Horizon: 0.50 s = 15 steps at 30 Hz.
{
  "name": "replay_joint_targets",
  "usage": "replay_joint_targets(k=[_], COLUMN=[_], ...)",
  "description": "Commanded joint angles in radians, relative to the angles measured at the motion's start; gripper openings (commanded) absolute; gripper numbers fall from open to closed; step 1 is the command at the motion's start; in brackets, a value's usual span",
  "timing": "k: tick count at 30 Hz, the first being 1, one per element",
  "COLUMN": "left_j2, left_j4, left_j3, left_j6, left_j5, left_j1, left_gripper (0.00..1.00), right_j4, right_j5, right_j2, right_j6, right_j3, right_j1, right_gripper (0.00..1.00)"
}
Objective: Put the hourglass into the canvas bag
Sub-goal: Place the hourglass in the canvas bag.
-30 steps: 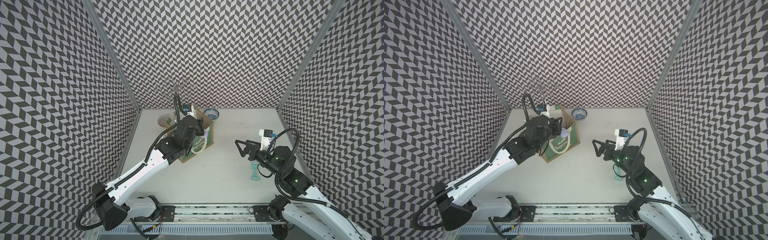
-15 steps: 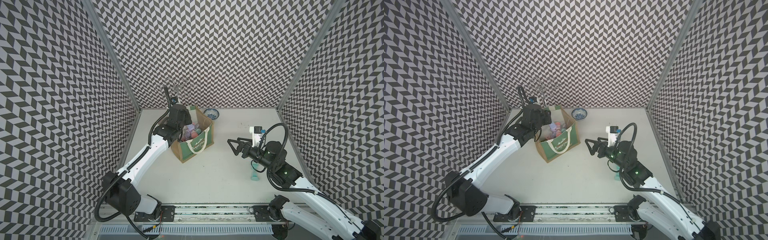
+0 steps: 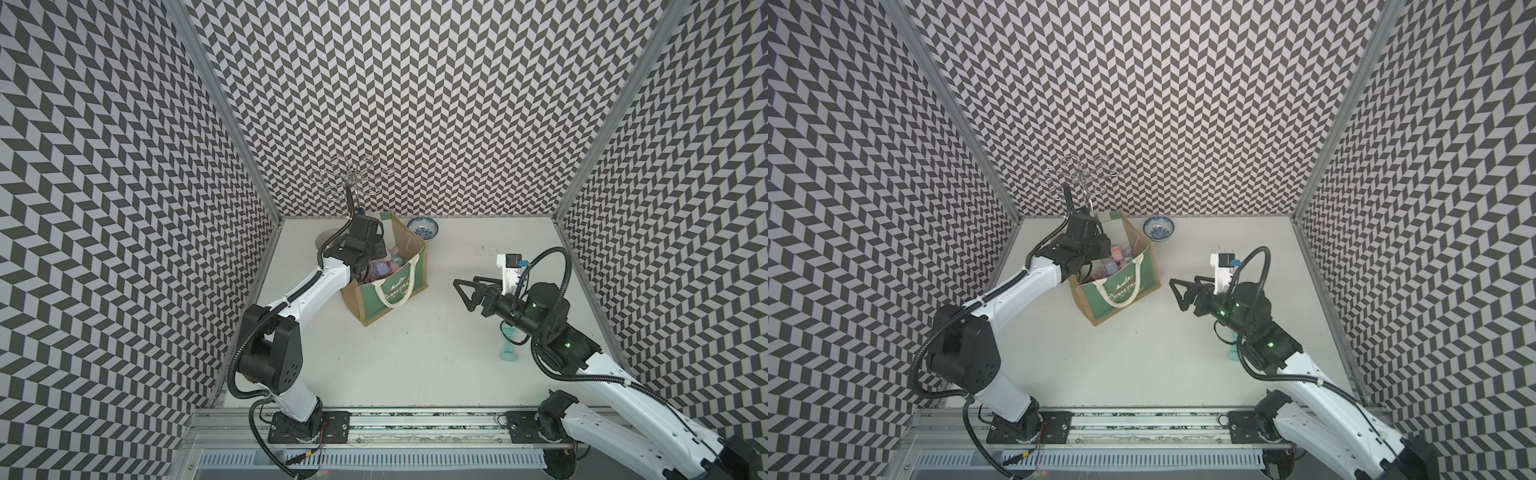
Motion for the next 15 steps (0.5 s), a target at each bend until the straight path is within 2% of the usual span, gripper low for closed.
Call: replay_joint_targets(k=[1, 4, 8, 15], left_j2=[0.013, 0.019, 0.001, -0.057], left_j4=[0.022, 0.019, 0.020, 0.017], left_j3=[-0.018, -0.019, -0.022, -0.019], left_j6=[-0.019, -0.019, -0.023, -0.033], left_j5=[-0.024, -0.027, -0.022, -0.001], left_j1=[0.010, 0.013, 0.013, 0.012], left_gripper=[0.40, 0.44, 0.55, 0.65], right_j4=[0.058, 0.058, 0.048, 0.035], right_j5=[0.007, 0.007, 0.017, 0.022], right_j2=[0.009, 0.013, 0.017, 0.018], right_j6=[0.006, 0.001, -0.001, -0.004], right_j3=[-0.007, -0.003, 0.005, 0.010], right_j1=[0.006, 0.004, 0.004, 0.005], right_gripper=[0.99, 0.99, 0.99, 0.99])
